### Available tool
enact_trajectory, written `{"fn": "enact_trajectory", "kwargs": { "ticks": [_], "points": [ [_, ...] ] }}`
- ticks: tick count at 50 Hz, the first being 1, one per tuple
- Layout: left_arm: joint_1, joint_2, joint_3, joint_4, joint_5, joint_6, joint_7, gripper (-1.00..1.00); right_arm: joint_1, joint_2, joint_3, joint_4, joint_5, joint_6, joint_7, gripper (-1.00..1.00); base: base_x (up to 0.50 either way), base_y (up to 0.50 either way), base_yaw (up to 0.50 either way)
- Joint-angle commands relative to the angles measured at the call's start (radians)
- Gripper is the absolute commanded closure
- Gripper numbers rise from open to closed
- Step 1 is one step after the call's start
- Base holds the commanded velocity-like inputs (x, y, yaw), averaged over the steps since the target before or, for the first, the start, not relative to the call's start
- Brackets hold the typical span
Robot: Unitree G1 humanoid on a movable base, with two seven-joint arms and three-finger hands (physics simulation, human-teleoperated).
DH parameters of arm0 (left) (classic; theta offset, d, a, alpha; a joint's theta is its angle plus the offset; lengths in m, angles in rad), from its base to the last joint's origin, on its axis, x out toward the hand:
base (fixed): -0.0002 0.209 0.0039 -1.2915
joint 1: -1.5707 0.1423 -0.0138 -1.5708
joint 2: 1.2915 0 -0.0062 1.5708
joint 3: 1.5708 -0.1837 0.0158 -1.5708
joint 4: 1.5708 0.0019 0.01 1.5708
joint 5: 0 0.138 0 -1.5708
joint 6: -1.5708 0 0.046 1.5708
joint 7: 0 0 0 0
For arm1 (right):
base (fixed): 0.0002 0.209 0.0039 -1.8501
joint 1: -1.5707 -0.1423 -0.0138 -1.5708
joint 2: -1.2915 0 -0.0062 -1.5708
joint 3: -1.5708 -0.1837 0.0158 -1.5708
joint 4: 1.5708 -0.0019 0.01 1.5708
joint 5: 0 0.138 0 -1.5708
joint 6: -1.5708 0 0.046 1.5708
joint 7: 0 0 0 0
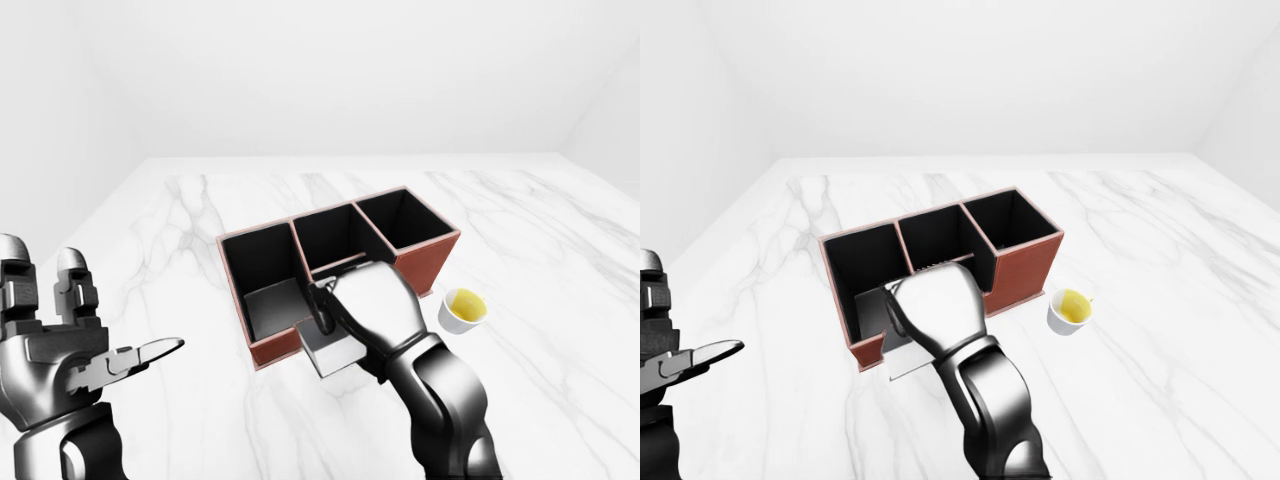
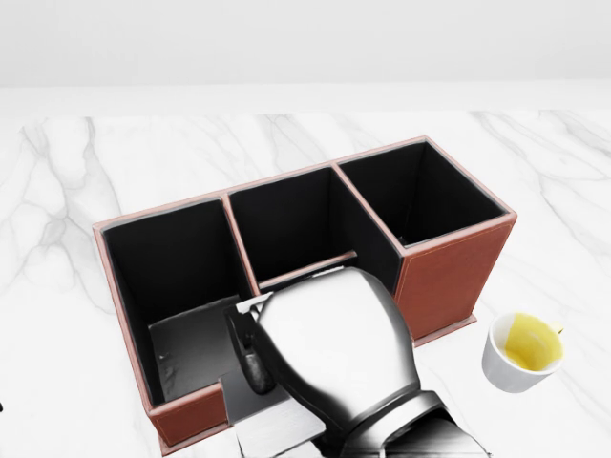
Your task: Pick up the book and place it in the front compartment of the caddy.
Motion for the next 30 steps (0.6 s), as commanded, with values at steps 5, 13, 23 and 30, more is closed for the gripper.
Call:
{"fn": "enact_trajectory", "kwargs": {
  "ticks": [5,13,23,30],
  "points": [
    [0.002,-0.004,0.004,0.002,0.003,0.000,-0.004,-1.00,-0.259,-0.045,-0.009,0.026,0.039,0.000,0.000,1.00,0.00,0.00,0.00],
    [-0.001,-0.002,-0.003,0.011,0.004,0.000,-0.003,-1.00,-0.390,-0.114,0.020,0.051,0.089,0.000,0.000,1.00,0.00,0.00,0.00],
    [0.003,-0.002,0.003,0.012,0.000,0.000,-0.004,-1.00,-0.680,-0.122,-0.101,0.210,0.178,0.000,0.000,1.00,0.00,0.00,0.00],
    [0.002,-0.001,0.003,0.008,0.000,0.000,-0.004,-1.00,-0.798,-0.095,-0.211,0.309,0.191,0.000,0.000,1.00,0.00,0.00,0.00]
  ]
}}
